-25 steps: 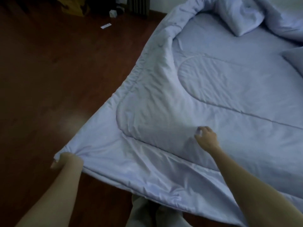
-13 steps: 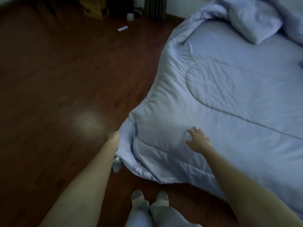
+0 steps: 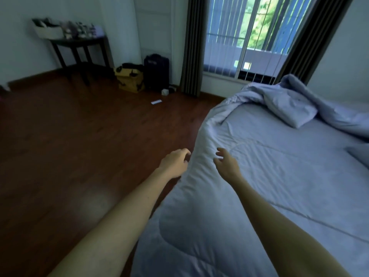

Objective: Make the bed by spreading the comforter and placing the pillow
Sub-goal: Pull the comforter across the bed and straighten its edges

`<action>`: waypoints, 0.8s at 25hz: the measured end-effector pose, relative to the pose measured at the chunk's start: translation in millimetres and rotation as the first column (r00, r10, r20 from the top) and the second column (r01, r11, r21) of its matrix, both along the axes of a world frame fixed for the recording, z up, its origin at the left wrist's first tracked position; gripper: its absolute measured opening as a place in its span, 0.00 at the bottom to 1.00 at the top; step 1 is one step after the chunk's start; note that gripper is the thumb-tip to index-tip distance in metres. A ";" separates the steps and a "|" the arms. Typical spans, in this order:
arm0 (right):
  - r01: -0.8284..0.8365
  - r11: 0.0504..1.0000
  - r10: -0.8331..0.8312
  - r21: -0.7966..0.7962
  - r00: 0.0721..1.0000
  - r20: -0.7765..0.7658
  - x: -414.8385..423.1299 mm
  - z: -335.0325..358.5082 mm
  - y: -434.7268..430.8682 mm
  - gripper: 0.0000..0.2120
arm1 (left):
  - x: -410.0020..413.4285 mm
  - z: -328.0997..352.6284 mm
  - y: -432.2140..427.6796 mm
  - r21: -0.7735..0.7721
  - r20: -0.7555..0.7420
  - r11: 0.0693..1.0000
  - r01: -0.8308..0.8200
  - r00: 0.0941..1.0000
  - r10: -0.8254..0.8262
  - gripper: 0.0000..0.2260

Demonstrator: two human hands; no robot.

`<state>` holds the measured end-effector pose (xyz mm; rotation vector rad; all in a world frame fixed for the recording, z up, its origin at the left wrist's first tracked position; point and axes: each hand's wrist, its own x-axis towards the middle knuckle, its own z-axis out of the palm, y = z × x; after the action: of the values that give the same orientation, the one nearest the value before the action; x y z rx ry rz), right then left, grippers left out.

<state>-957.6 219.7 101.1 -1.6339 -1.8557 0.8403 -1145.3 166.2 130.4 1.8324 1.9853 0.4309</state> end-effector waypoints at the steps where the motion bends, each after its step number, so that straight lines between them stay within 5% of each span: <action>1: 0.030 0.999 -0.028 0.039 0.999 -0.043 -18.7 7.5 6.9 0.22 | -16.1 4.1 8.4 0.018 0.015 1.000 0.005 1.000 -0.005 0.17; 6: 0.181 0.968 -0.150 0.172 0.972 -0.181 -125.6 35.8 34.5 0.18 | -120.5 22.6 47.2 0.168 0.121 0.985 0.024 0.992 -0.045 0.15; 11: 0.104 0.976 -0.079 0.189 0.987 -0.137 -208.5 43.3 58.7 0.22 | -216.8 39.7 83.3 0.175 0.172 0.984 0.019 0.984 -0.049 0.15; 14: 0.068 0.974 -0.067 0.218 0.998 -0.011 -223.5 40.0 77.1 0.25 | -241.1 31.5 107.7 0.159 0.190 0.986 0.040 0.979 -0.070 0.16; 20: 0.273 0.938 -0.276 0.212 0.961 -0.018 -208.8 17.6 131.0 0.26 | -239.5 10.4 175.0 0.148 0.146 0.972 0.182 0.968 -0.203 0.18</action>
<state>-1166.4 350.7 118.7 -1.7102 -1.6118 0.4948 -1384.8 341.2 140.8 1.9819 1.6895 0.6420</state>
